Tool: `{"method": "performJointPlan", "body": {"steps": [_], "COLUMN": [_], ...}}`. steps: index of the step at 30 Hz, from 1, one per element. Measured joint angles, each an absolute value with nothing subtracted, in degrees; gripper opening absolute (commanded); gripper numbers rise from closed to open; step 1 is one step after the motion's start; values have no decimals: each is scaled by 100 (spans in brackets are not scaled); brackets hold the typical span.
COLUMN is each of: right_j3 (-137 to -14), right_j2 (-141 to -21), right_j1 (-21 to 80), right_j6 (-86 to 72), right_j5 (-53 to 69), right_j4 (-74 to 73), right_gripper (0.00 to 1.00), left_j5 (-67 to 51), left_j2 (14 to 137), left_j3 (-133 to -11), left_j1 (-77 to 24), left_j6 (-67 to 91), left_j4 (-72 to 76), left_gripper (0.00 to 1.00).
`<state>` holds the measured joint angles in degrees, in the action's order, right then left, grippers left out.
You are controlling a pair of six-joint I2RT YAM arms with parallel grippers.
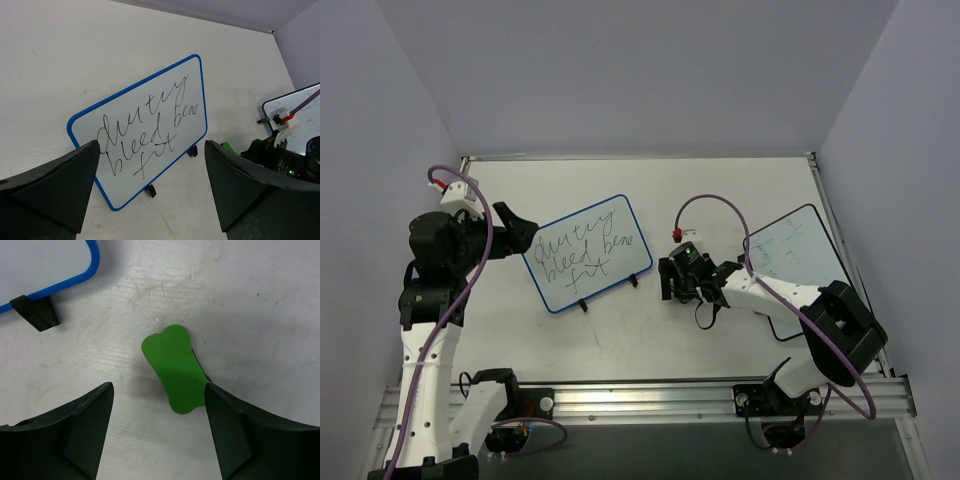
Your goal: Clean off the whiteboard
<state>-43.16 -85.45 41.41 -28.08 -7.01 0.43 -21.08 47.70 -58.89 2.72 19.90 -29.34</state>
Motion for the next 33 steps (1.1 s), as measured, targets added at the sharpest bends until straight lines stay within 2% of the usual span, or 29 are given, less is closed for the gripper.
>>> {"method": "performJointPlan", "body": {"steps": [8,15,16,33], "right_j3": [-4342,-4692,-4722,-4794], "right_j2": [-8366,-8790,-8864,-9148], "right_j1": [4303,4303,4303,4303], "right_j6": [-2847,-2550,-2493,-2154], "right_j5": [-840,-1015,-1020,-1179], "right_j4": [-204,-252,-235,-235], "right_gripper": [68,60,56,52], "left_j5": [-2108,-2110,-2110,-2110], "left_j2": [4770,4770,4770,4770], "left_j3": [-5889,-5889,-5889,-5889], "left_j1": [272,272,272,272], "left_j6": [1990,1992,1990,1990], "left_j4": [-2934,-2934,-2934,-2934], "left_gripper": [94,94,94,94]}}
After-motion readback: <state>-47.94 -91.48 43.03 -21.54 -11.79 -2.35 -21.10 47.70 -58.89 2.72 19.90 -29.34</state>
